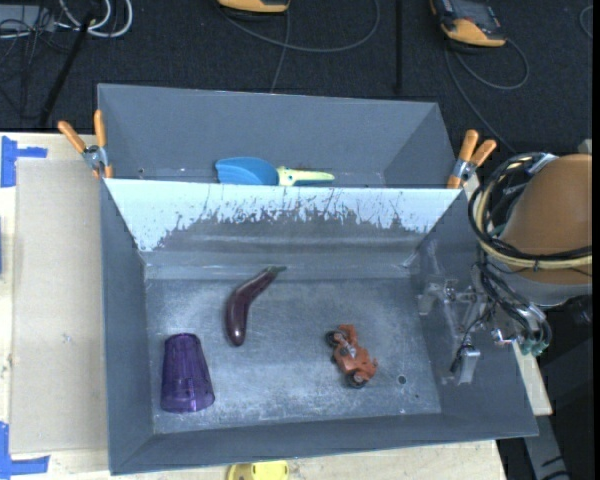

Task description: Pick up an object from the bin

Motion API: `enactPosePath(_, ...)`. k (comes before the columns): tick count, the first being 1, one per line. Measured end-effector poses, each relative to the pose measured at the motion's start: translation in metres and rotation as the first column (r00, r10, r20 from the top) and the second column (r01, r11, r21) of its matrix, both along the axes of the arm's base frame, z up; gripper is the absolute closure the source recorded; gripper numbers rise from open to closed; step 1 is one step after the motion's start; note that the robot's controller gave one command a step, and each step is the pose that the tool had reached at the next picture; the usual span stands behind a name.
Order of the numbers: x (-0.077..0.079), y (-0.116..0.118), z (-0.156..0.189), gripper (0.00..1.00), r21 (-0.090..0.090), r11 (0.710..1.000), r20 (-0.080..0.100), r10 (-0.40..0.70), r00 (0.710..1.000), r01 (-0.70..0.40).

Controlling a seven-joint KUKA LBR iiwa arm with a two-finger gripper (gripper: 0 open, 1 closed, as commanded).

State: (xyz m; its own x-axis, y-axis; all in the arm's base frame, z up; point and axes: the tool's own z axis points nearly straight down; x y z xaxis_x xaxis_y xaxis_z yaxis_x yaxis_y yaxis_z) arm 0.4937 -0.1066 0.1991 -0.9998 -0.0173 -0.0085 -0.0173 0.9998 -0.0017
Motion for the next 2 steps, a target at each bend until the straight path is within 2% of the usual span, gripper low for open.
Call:
enactPosePath(1, 0.016, 0.011, -0.061, 0.00, 0.001, 0.987, -0.006, 0.158, 0.987, -0.158)
enactPosePath(2, 0.024, 0.007, -0.114, 0.00, 0.001, 0.989, -0.005, 0.149, 0.989, -0.149)
